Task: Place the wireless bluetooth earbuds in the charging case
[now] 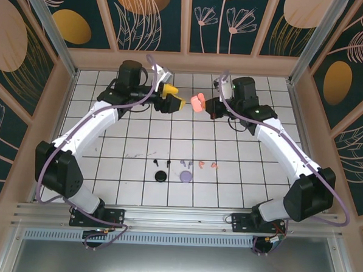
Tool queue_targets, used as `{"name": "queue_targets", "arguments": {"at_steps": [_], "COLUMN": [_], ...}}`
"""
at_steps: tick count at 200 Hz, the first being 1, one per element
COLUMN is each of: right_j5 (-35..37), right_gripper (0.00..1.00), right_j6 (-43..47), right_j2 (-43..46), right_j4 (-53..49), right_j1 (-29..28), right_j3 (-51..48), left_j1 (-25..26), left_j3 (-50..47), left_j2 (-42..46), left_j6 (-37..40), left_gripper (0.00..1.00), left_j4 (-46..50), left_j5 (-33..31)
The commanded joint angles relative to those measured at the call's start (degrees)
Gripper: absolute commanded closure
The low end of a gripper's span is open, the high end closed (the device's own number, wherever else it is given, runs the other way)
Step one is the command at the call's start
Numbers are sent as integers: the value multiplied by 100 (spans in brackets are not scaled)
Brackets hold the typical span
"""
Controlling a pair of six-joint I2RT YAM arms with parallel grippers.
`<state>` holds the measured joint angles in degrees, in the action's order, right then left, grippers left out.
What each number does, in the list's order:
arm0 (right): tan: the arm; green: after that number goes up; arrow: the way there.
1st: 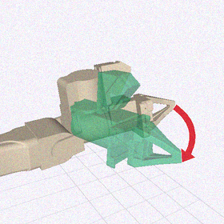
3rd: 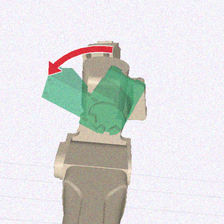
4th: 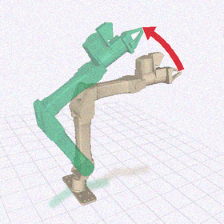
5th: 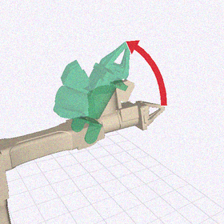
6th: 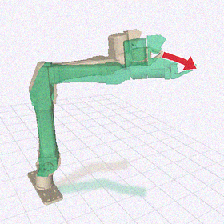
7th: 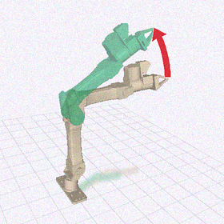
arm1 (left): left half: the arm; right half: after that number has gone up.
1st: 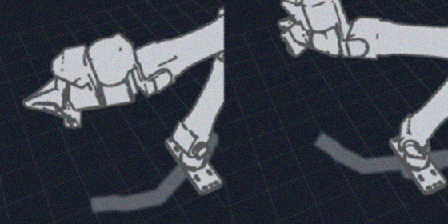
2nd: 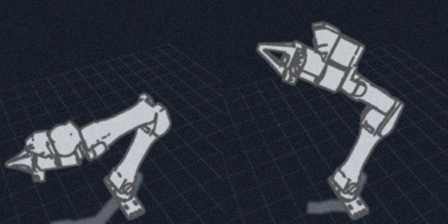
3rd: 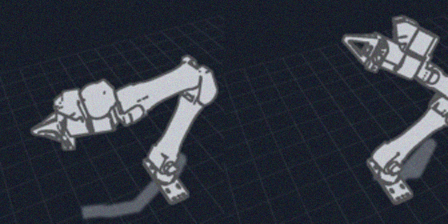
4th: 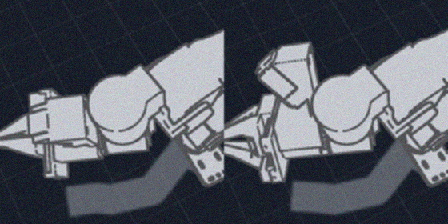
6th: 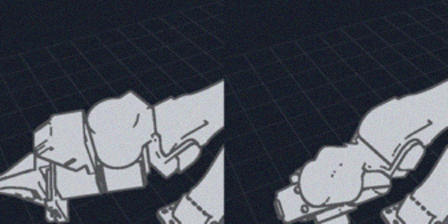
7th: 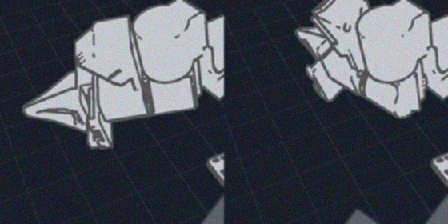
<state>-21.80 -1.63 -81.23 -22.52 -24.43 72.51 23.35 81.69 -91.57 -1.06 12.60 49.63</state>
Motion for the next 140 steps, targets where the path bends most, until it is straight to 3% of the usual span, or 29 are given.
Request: {"name": "queue_targets", "arguments": {"at_steps": [1, 67, 140], "right_j5": [295, -303, -476], "right_gripper": [100, 100, 100], "right_j6": [736, 1048, 1153], "right_j2": [-120, -272, -421], "right_j4": [-672, -951, -1033], "right_j1": [4, -149, -402], "right_j3": [252, 497, 718], "left_j1": [-15, -15, -15], "left_j3": [394, 1512, 1777], "left_j2": [-387, -1244, -1548], "left_j6": [798, 1435, 1521], "left_gripper": [18, 27, 38], "left_j4": [1346, 2570, 2673], "left_j5": [196, 703, 1384]}}
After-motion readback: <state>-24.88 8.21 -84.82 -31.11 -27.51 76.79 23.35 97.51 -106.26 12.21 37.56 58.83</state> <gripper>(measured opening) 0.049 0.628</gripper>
